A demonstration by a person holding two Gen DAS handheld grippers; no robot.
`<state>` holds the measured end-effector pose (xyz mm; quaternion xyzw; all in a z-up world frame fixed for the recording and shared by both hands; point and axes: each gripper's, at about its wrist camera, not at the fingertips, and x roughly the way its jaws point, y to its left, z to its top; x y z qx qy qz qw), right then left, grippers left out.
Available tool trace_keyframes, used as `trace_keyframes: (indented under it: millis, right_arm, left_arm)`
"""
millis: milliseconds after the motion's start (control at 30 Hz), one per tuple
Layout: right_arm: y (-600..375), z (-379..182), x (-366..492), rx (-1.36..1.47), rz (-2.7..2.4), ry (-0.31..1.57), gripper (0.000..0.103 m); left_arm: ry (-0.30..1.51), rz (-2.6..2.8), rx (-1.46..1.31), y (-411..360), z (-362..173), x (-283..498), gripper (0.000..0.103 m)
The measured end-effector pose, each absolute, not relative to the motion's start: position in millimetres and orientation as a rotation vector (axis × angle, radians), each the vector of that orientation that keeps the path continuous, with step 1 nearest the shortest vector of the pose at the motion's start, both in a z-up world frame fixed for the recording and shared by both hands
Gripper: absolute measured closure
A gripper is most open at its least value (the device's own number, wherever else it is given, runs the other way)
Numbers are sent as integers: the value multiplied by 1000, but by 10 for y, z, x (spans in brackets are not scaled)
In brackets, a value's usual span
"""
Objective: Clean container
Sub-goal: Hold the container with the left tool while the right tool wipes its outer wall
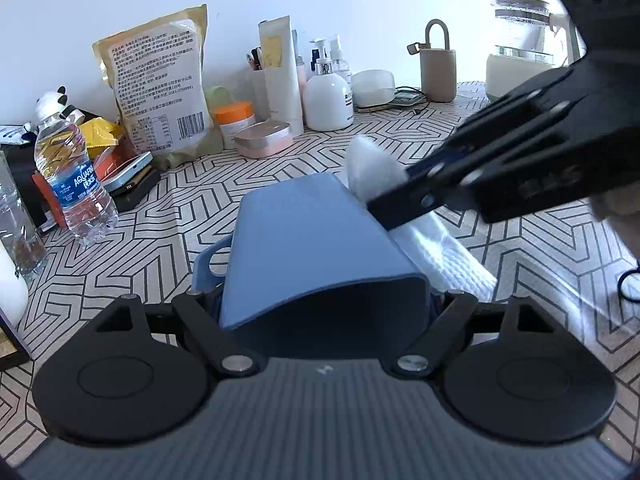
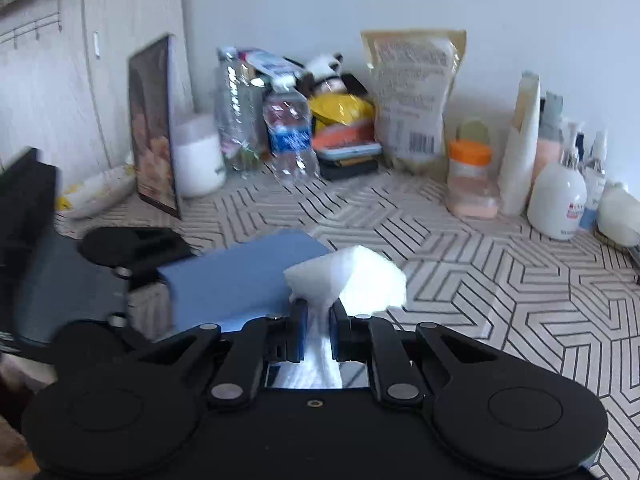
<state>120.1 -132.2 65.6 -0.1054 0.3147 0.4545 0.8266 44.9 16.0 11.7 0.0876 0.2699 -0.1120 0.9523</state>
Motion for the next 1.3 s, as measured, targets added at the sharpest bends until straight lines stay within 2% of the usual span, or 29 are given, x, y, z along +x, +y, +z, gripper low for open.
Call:
trace_keyframes:
  millis: [367,500,600,900,1300]
  right_arm:
    - [-1167,828,780,-380,962,607,88]
    - [-1208,864,741,-286,1017,596,87]
    - [-1112,862,706,-318,1049,569,87]
    - [-1049,738,1201,-209,1017,614,87]
    - [-1208,742,945,-120,1159,632,85]
  left_arm:
    - [546,-246,135,226,126,458,22]
    - [538,-271,149,197,127,446,22]
    - [536,-273,154,190,128,440,22]
    - [537,-272,149,192,129,432,22]
    - [540,-254,160,154,134,405,22]
